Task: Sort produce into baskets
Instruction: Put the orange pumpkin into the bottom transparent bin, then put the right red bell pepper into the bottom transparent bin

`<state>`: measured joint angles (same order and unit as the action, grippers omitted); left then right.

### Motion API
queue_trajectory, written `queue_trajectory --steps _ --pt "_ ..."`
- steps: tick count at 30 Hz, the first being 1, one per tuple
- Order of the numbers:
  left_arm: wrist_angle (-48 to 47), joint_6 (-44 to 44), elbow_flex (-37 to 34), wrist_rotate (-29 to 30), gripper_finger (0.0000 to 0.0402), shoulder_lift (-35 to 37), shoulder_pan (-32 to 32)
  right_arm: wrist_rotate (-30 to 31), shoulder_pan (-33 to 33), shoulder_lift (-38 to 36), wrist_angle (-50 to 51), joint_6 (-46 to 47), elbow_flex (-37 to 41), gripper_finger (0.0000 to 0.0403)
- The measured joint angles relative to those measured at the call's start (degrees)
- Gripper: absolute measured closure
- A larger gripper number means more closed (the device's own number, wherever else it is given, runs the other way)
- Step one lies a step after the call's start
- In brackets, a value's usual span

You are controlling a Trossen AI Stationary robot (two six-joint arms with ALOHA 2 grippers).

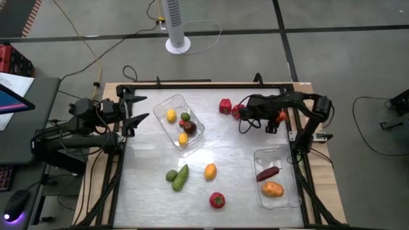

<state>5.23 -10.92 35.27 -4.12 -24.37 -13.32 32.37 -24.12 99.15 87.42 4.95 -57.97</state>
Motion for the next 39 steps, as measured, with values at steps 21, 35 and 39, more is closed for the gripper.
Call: queue_trajectory --steps 21,35,39 --pt "-0.78 1.65 0.00 0.02 0.0131 0.01 0.00 -39.85 38.17 -28.00 2.58 53.96 -15.37 0.0122" --pt "-0.76 2.18 0.00 0.02 0.0131 0.01 0.00 -35.46 56.43 -26.11 2.55 78.72 -15.35 0.0079" --pt "-0.77 2.19 0.00 0.00 0.0131 0.01 0.00 -35.54 53.94 -25.29 2.59 77.29 -15.35 0.0046"
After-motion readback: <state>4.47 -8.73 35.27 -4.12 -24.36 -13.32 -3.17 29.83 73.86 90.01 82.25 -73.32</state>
